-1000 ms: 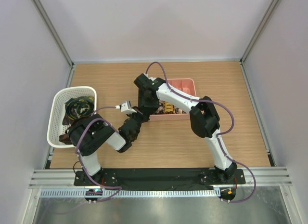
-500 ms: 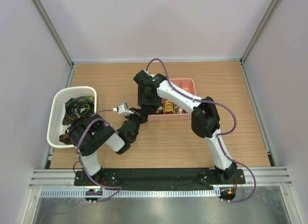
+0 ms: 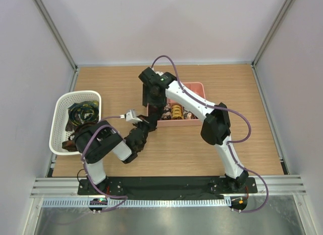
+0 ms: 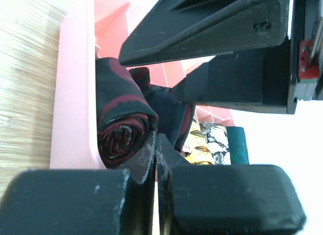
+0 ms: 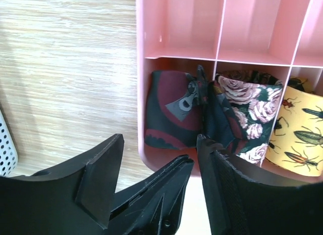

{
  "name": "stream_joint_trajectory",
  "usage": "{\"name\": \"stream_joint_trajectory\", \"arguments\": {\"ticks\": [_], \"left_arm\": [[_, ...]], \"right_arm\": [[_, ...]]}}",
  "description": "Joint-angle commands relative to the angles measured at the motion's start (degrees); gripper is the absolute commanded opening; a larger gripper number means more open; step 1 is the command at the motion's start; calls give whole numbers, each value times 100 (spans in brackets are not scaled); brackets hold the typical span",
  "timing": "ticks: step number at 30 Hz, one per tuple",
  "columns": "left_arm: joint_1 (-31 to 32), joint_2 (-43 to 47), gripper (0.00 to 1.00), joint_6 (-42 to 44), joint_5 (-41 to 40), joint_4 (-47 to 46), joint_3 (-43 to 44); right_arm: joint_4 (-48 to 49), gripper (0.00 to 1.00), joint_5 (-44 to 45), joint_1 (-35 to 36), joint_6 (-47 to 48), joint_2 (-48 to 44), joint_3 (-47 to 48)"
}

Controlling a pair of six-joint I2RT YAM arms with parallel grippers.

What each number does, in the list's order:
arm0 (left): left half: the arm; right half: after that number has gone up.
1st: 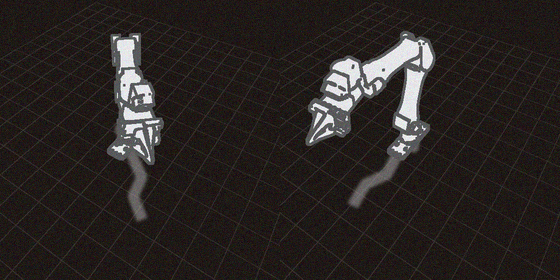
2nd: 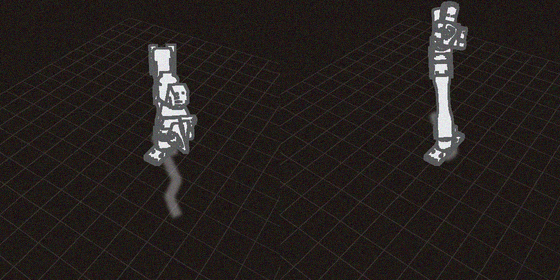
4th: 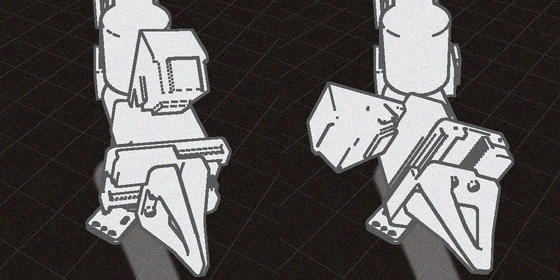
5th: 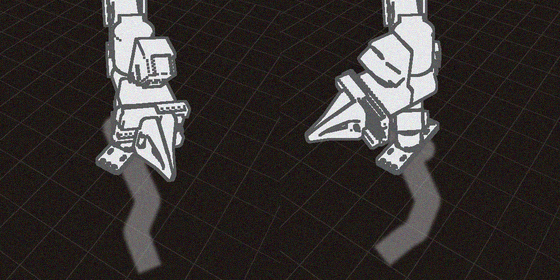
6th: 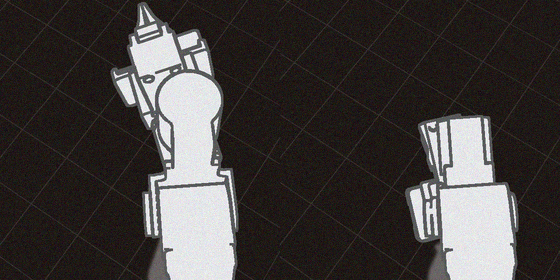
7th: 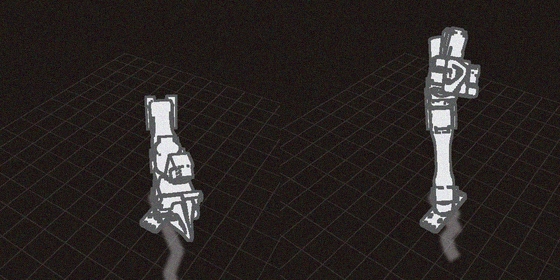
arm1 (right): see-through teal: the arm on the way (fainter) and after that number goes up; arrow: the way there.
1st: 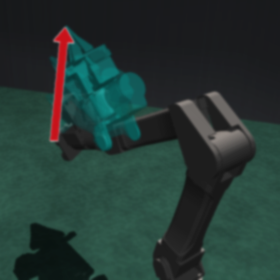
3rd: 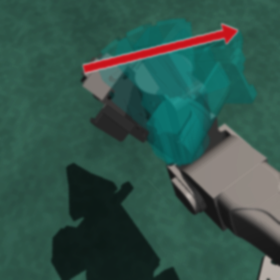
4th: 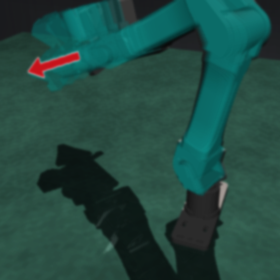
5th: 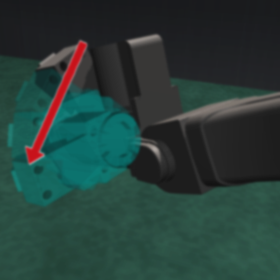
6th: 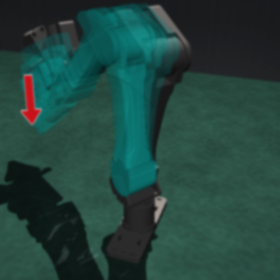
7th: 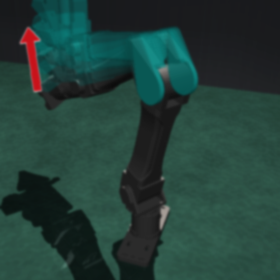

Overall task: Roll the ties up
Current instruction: Place the rolled tie into the container

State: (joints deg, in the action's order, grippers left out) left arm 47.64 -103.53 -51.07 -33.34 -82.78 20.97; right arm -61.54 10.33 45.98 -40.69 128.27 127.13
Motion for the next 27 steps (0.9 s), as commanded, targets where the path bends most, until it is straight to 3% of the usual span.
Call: {"name": "stream_joint_trajectory", "arguments": {"ticks": [1, 4, 8, 14, 16, 17, 18, 20, 25, 27], "left_arm": [[26, -212, 0, 193, -190, -581, -172], [79, -90, 0, 351, -146, -581, -190], [97, 350, 1, 606, -6, -581, -365], [105, 1667, 13, 1150, 232, -241, -928], [105, 2202, 13, 1108, 109, 495, -946], [105, 2971, 13, 899, -178, 1126, -833], [105, 3353, 13, 749, -321, 2925, -640], [97, 4225, 10, 502, -889, 5625, 185], [-131, 5017, 9, 633, -911, 6264, 284], [-184, 5158, 9, 502, -911, 6949, 574]], "right_arm": [[-87, 67, 4, -89, 96, -390, 137], [27, 64, 83, -150, 149, -671, -205], [475, 47, 154, -256, 245, -1093, -951], [730, 34, 93, -308, 500, -1260, -1243], [836, 26, -65, -309, 535, -1208, -1296], [863, 23, -188, -300, 553, -1164, -1279], [959, 19, -241, -308, 579, -1111, -1279], [1003, 17, -277, -300, 597, -1050, -1243], [1276, 12, -549, -300, 597, -822, -1191], [1311, 11, -593, -265, 588, -742, -1199]]}}
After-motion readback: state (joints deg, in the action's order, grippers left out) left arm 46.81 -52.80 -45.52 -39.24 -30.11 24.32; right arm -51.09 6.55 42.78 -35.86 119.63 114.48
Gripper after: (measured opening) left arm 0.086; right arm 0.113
